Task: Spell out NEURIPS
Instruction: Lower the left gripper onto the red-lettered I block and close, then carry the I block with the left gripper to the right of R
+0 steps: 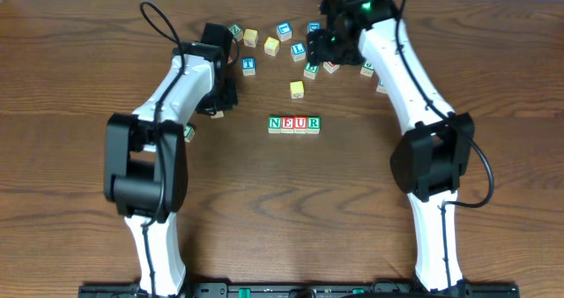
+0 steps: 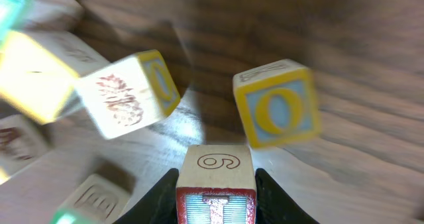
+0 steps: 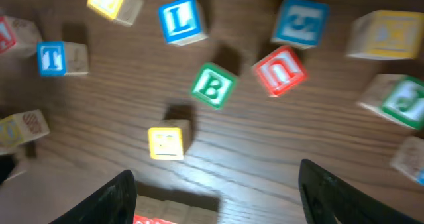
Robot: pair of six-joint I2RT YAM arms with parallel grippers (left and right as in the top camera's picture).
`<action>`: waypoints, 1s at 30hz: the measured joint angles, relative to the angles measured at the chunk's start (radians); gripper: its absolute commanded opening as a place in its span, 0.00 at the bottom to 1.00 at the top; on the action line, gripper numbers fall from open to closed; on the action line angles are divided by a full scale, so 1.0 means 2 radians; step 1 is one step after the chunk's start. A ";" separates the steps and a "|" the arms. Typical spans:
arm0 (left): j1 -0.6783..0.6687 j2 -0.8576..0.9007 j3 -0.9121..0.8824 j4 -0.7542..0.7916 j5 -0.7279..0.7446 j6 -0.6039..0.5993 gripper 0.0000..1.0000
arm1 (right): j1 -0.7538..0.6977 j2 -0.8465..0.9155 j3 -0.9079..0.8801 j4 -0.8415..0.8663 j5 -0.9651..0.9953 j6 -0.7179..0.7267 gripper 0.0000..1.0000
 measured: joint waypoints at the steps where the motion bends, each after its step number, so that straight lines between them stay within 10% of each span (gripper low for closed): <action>1: -0.001 -0.013 0.000 0.000 0.000 0.000 0.33 | -0.007 0.000 0.007 -0.007 0.000 0.000 0.74; 11: -0.078 -0.115 0.001 0.041 0.000 -0.027 0.33 | -0.097 0.000 0.060 -0.070 0.000 0.000 0.68; 30: -0.269 -0.014 0.001 0.168 0.000 -0.076 0.33 | -0.176 0.000 0.106 -0.160 0.001 -0.006 0.64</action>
